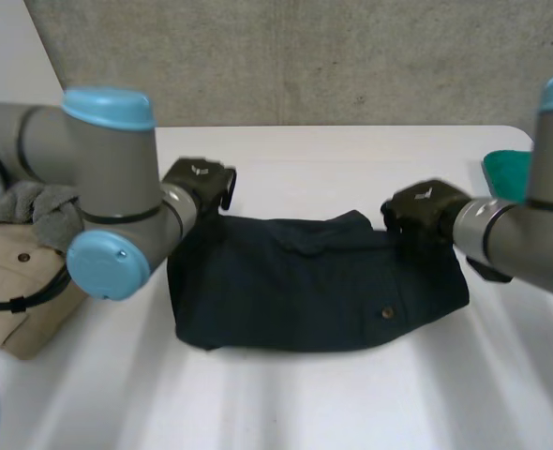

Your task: Fold the laundry.

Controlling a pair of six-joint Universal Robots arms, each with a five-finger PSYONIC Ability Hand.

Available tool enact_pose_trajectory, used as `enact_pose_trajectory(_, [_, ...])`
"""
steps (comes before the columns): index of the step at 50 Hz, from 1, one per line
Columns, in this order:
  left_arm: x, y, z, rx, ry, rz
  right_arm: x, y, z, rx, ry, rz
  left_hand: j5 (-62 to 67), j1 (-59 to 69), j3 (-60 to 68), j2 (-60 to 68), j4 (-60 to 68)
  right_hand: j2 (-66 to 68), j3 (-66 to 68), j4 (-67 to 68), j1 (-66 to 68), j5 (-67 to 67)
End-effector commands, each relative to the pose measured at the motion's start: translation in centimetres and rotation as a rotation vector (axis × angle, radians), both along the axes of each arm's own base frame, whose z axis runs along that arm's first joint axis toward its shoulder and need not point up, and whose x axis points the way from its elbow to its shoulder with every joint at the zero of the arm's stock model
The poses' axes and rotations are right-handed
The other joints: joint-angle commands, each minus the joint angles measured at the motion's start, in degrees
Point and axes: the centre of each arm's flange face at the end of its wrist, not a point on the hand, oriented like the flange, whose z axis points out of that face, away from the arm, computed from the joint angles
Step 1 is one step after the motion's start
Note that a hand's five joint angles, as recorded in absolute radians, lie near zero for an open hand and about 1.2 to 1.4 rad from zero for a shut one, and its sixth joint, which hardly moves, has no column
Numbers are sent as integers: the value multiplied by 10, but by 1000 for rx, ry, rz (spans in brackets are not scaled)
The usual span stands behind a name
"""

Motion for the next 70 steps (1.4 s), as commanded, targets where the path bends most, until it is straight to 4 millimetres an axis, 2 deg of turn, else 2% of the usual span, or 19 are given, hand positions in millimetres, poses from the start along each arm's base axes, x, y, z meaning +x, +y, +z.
enact_pose_trajectory(1, [11,4,-13,27,-103,78,2,-11,-26,10,66,-67,-94,-94,-96,-94,-96,126,119,115,158,118])
enact_pose_trajectory(7, [21,21,14,-17,-83,81,-3,-13,-5,-52,66,-108,-231,-231,-232,-231,-233,-166,-173,-178,-134,-174])
enact_pose_trajectory(14, [20,27,8,-30,-86,34,-1,-11,7,-48,69,-95,-202,-202,-204,-202,-204,-387,-394,-399,-355,-395])
enact_pose_trajectory(23, [17,9,-29,16,-154,41,15,-11,-22,10,130,-17,-103,-103,-105,-103,-105,-362,-370,-374,-330,-370])
enact_pose_trajectory(28, [12,-4,-32,-6,-137,40,22,-20,-35,-3,148,1,355,355,354,355,353,-48,-56,-60,-16,-57])
enact_pose_trajectory(29, [10,-12,-23,-44,-114,47,25,-26,-33,-34,138,2,375,374,373,374,372,125,117,113,157,116])
enact_pose_trajectory(32, [4,-23,4,-136,-64,56,30,-41,-17,-130,99,-10,375,375,373,375,373,126,119,115,158,118])
enact_pose_trajectory(36, [4,-43,82,-375,58,91,38,-77,44,-430,-60,-87,375,375,373,375,373,126,119,115,158,118])
enact_pose_trajectory(37, [10,-51,121,-502,131,117,39,-87,75,-563,-157,-133,375,375,373,375,373,126,119,115,158,118])
enact_pose_trajectory(39, [16,-55,161,-641,214,139,37,-95,107,-691,-273,-186,375,375,373,375,373,126,119,115,158,118])
enact_pose_trajectory(40, [23,-56,195,-768,291,153,34,-99,136,-811,-389,-229,375,375,373,375,373,126,119,115,158,118])
enact_pose_trajectory(44, [36,-51,251,-988,458,151,32,-93,187,-1048,-611,-258,375,375,373,375,373,126,119,115,158,118])
enact_pose_trajectory(47, [38,-47,263,-1041,496,136,34,-87,195,-1104,-639,-237,375,375,373,375,373,126,119,115,158,118])
enact_pose_trajectory(51, [35,-53,243,-978,452,119,40,-83,189,-1093,-626,-189,375,375,373,375,373,126,119,115,158,118])
enact_pose_trajectory(55, [30,-68,190,-831,354,114,52,-83,156,-987,-571,-142,375,375,373,375,373,126,119,115,158,118])
enact_pose_trajectory(60, [24,-82,86,-591,209,106,68,-80,74,-751,-434,-53,375,375,373,375,373,126,119,115,158,118])
enact_pose_trajectory(65, [13,-67,-14,-384,21,54,73,-64,-28,-495,-207,4,375,375,373,375,373,126,119,115,158,118])
enact_pose_trajectory(68, [12,-50,-46,-315,-98,19,66,-54,-69,-377,-78,14,332,331,330,332,330,126,119,115,158,118])
enact_pose_trajectory(70, [13,-44,-52,-300,-142,10,60,-50,-80,-332,-30,12,261,261,259,261,259,126,119,115,158,118])
